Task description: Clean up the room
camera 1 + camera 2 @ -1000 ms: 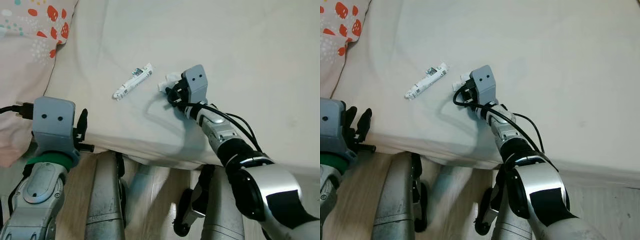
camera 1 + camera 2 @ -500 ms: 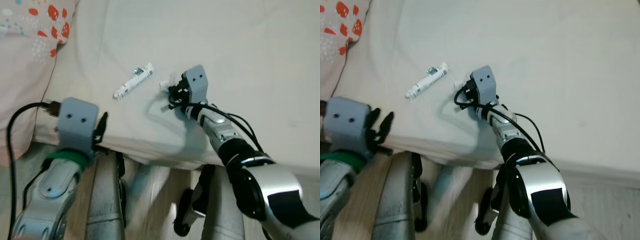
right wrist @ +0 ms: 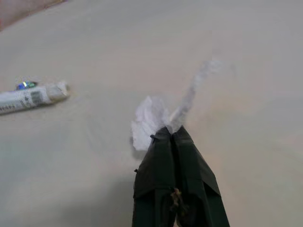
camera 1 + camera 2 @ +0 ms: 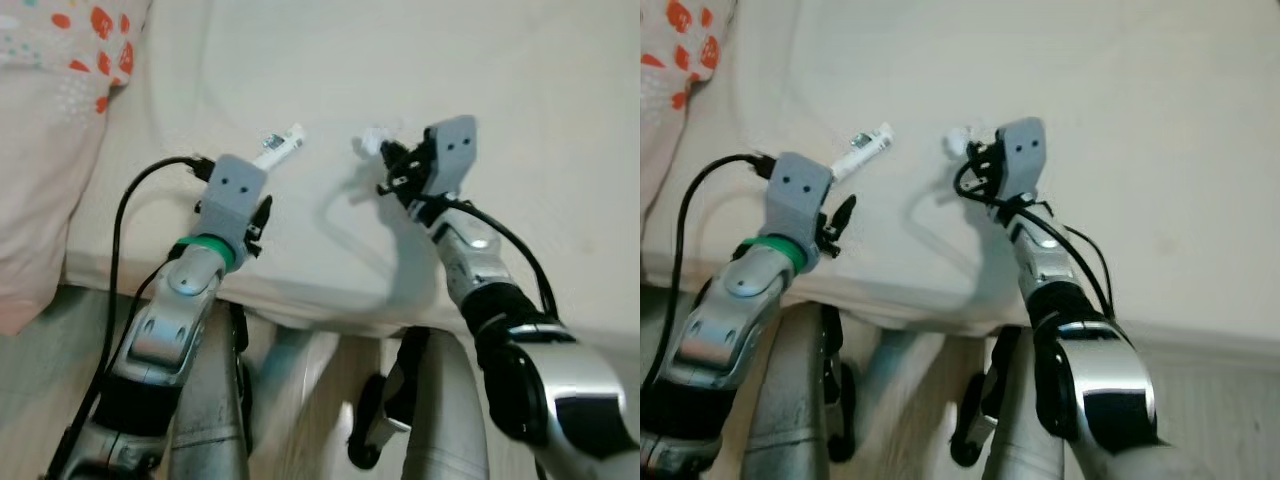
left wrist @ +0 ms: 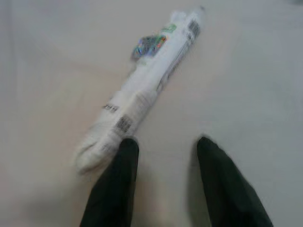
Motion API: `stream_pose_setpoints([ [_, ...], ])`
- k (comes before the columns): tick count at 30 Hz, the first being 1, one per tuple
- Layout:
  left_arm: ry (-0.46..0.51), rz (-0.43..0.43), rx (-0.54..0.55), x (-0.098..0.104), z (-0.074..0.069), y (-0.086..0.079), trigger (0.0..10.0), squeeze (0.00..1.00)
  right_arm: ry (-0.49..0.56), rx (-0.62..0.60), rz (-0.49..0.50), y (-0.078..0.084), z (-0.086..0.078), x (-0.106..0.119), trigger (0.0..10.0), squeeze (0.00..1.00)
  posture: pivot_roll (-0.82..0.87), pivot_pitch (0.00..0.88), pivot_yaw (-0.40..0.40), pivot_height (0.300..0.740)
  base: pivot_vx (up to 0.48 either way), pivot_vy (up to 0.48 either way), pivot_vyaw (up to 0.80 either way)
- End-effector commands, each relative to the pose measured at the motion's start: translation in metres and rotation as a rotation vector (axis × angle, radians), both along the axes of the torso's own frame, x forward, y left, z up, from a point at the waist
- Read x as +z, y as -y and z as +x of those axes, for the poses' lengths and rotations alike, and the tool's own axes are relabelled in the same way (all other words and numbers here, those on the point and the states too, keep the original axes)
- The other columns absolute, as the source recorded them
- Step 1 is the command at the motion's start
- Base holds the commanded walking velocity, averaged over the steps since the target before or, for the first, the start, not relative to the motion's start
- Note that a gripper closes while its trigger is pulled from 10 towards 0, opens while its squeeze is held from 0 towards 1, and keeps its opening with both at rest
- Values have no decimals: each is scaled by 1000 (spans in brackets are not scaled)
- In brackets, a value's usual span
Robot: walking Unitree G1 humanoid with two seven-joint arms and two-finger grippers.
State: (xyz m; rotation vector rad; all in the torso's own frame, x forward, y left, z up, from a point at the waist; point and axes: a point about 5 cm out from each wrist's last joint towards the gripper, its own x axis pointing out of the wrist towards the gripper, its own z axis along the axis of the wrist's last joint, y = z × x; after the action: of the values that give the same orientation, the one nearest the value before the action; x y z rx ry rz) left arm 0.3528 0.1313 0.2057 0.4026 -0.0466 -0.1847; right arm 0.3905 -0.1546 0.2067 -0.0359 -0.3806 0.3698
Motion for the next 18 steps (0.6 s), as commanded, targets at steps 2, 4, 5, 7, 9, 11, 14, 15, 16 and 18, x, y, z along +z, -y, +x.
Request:
stream_pose_setpoints([
  [2, -36, 42, 0, -16, 6, -1, 10000, 1000, 7, -21, 28, 11, -8, -11, 10000, 0, 179, 413, 11, 536, 0, 0, 0],
  [4, 12, 110, 9, -12, 22, -3, 10000, 1000, 38, -58, 38, 24, -22, -18, 10000, 0, 134, 407, 28, 536, 0, 0, 0],
  [5, 32, 139, 11, -10, 27, -4, 10000, 1000, 47, -76, 42, 29, -29, -20, 10000, 0, 129, 406, 30, 536, 0, 0, 0],
  [7, 66, 188, 15, -5, 33, -5, 10000, 1000, 55, -102, 54, 35, -38, -24, 10000, 0, 116, 403, 34, 536, 0, 0, 0],
  [9, 93, 221, 11, 1, 35, -5, 10000, 1000, 51, -121, 55, 40, -46, -29, 10000, 0, 95, 400, 45, 536, 0, 0, 0],
  [11, 136, 300, -22, 13, 36, -7, 10000, 1000, 39, -154, 49, 47, -62, -39, 10000, 0, 77, 402, 60, 536, 0, 0, 0],
  [14, 179, 403, -80, 26, 31, -11, 10000, 1000, 20, -184, 46, 54, -76, -47, 10000, 0, 75, 403, 66, 536, 0, 0, 0],
  [15, 207, 474, -128, 33, 27, -13, 10000, 1000, 10, -198, 49, 56, -83, -51, 10000, 0, 75, 404, 71, 536, 0, 0, 0],
  [16, 226, 525, -161, 36, 24, -15, 10000, 1000, 4, -206, 51, 58, -86, -53, 10000, 0, 75, 404, 71, 536, 0, 0, 0],
  [18, 269, 605, -188, 43, 22, -17, 10000, 1000, -8, -215, 56, 59, -91, -55, 10000, 0, 79, 406, 77, 536, 0, 0, 0],
])
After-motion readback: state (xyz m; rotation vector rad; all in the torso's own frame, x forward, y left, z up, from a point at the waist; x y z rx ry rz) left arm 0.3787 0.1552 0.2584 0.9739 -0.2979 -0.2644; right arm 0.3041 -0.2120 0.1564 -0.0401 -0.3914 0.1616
